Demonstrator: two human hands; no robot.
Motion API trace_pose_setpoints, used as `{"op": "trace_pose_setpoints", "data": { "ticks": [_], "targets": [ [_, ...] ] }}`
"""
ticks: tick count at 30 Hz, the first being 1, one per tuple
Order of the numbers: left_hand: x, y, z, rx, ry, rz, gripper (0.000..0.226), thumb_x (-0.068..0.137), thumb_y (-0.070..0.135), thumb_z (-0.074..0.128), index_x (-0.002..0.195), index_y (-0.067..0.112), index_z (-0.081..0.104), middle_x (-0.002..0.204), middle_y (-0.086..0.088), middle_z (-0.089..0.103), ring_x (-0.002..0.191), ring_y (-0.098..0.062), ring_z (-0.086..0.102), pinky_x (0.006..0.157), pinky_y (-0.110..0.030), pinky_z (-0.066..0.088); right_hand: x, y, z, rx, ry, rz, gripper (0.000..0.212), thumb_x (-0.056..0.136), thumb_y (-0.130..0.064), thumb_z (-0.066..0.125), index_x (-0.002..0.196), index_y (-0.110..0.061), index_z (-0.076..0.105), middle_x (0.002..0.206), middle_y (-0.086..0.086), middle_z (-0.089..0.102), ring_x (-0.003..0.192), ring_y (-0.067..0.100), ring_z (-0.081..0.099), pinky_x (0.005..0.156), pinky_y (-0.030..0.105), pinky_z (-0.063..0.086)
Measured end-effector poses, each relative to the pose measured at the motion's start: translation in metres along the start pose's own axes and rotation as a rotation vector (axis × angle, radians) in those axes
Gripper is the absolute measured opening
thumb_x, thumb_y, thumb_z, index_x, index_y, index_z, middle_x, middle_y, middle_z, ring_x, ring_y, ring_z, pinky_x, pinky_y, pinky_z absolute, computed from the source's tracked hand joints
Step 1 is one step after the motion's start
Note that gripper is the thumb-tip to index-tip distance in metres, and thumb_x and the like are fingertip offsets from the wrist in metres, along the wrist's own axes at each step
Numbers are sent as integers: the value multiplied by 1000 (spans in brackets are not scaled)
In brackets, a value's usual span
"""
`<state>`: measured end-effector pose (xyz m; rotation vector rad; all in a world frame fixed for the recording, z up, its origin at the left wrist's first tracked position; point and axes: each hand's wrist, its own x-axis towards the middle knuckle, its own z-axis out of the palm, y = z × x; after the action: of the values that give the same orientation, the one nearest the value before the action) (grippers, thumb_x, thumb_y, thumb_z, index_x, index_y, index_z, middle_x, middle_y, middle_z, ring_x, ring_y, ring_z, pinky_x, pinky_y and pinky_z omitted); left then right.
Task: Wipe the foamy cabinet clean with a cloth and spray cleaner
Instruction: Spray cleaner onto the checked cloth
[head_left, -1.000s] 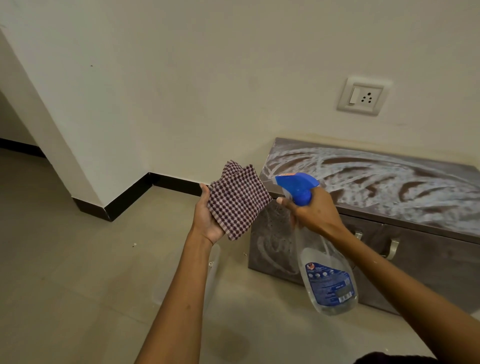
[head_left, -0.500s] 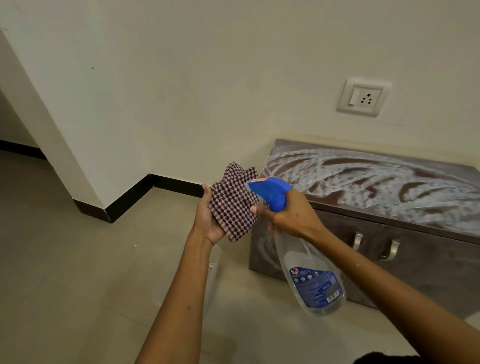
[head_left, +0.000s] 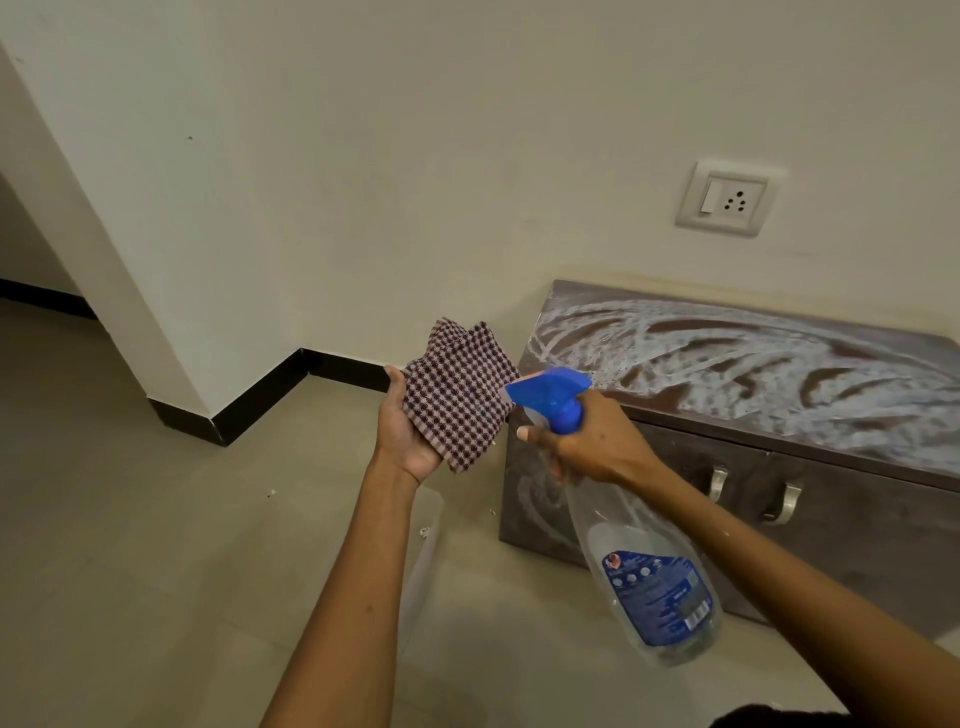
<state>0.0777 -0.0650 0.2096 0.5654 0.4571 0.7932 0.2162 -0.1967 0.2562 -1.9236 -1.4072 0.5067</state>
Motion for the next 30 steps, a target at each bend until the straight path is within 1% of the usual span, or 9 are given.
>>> {"op": "trace_pose_setpoints", "data": {
  "ticks": [2,6,8,11,14,20,24,28,30],
  "targets": [
    [0,2,-1,-20,11,1,64,90,61,21,130,15,42,115,-15,55,104,-34,53,81,-46,47,-1,2,-2,19,-25,-18,21,86,-31,63,98,-18,52,61,-3,55,49,3,53,59,17,46],
    [0,2,-2,-18,19,5,65,90,61,21,131,15,41,114,-15,55,104,-34,53,79,-45,47,0,6,-3,6,-102,-12,17,86,-31,64,79,-21,51,55,-6,56,38,-5,51,54,14,46],
    [0,2,-2,-19,20,1,65,90,61,22,131,15,41,114,-15,55,104,-34,53,80,-46,47,2,8,-4,-19,-65,-4,18,86,-32,64,80,-21,51,55,-6,56,37,-5,51,49,10,43],
    [0,3,-4,-23,17,0,66,89,61,23,132,14,41,117,-16,54,107,-35,52,83,-47,47,5,10,-4,44,51,6,21,82,-34,67,86,-20,52,57,-3,57,42,1,55,51,14,45],
    [-1,3,-4,-13,11,-2,65,89,62,23,131,15,42,118,-16,54,108,-35,52,84,-47,47,8,9,-4,37,132,34,21,82,-33,67,80,-18,52,56,-3,57,49,6,54,55,19,44],
    [-4,3,-10,-2,37,-16,68,88,62,25,136,15,39,129,-18,49,115,-37,49,88,-48,46,13,4,-3,83,179,44,26,84,-35,65,71,-16,52,53,-5,58,49,4,54,51,13,40],
    [-8,4,-17,-14,62,-27,69,88,62,24,137,15,37,132,-19,47,112,-37,50,86,-48,46,19,5,8,90,140,-5,31,80,-41,67,86,-12,56,55,-4,60,50,1,57,61,17,47],
    [-15,7,-32,-52,116,2,61,91,59,19,128,16,41,117,-18,54,104,-35,53,80,-47,51,27,8,29,142,140,-41,27,79,-38,69,82,-14,58,54,-4,62,45,-1,56,55,12,47],
    [-20,11,-45,-83,147,21,58,92,57,19,128,17,41,115,-19,54,105,-36,53,80,-46,49,37,9,44,179,126,-44,25,78,-36,71,86,-13,61,55,-3,62,45,-1,57,53,8,47]
  ]
}}
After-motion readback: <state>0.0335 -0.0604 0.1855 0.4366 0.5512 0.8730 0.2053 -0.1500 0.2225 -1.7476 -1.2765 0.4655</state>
